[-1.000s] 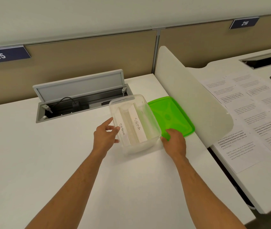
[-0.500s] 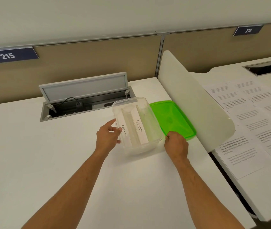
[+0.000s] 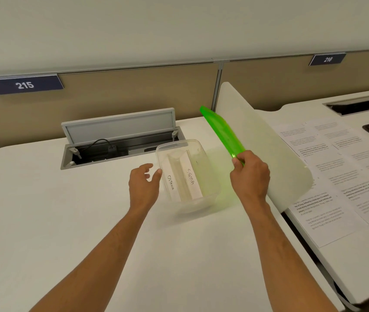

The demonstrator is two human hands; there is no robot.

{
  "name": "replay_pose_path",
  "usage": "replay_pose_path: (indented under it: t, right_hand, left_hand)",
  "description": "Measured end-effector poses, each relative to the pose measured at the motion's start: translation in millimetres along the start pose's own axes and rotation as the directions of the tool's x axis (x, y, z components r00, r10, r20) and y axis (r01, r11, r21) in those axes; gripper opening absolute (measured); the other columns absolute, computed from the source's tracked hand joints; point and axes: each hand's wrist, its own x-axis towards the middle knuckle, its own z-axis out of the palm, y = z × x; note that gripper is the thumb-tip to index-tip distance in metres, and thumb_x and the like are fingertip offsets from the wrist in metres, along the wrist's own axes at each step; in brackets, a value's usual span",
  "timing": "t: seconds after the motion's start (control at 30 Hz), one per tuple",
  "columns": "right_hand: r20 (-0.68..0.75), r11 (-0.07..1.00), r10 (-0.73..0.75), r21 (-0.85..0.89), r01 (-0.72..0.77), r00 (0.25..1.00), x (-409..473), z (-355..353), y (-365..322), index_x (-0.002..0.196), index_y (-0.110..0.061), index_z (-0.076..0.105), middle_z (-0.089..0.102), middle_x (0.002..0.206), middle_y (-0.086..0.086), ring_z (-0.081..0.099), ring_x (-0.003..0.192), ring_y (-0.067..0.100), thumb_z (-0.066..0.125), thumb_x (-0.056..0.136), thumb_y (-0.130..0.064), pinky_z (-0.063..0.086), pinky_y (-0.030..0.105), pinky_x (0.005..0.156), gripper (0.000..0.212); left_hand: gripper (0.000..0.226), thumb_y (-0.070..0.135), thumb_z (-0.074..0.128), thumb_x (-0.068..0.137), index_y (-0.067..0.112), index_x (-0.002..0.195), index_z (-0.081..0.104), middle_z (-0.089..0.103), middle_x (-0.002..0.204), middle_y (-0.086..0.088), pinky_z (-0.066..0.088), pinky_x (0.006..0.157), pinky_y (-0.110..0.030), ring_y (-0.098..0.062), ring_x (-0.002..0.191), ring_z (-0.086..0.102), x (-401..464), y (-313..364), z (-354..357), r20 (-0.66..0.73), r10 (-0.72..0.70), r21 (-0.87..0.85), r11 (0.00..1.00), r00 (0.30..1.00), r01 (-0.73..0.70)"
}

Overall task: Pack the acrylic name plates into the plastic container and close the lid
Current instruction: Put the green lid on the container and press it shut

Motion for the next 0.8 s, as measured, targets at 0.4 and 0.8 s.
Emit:
replay_pose_path:
  t: [0.4,0.8]
  right_hand:
    - [0.031,0.831,0.130,0.542,-0.126,0.991,4.9,-6.3,-49.0,0.083,-0.019,0.062,0.066,0.074,-0.008,0.064,0.068,0.002,0.067,0.090,-0.013,0.045,0.006,0.062,0.011]
    - [0.642,0.106,0.368,0.689,-0.717,0.672,-10.6,19.1,-23.4,0.092,0.001,0.061,0.069,0.095,0.020,0.068,0.083,0.026,0.051,0.098,-0.004,0.057,0.032,0.071,0.012]
  left_hand:
    - [0.038,0.039,0.060,0.094,0.021,0.127,0.058,0.059,0.127,0.001,0.043,0.087,-0.026,-0.009,0.101,0.055,-2.7,22.1,-15.1,0.046,0.053,-0.100,0.994,0.998,-0.049]
    - [0.040,0.015,0.064,0.093,0.008,0.132,0.056,0.069,0.091,0.003,0.051,0.058,-0.023,-0.011,0.081,0.067,0.5,7.6,-16.3,0.190,-0.047,-0.311,0.944,0.981,0.106]
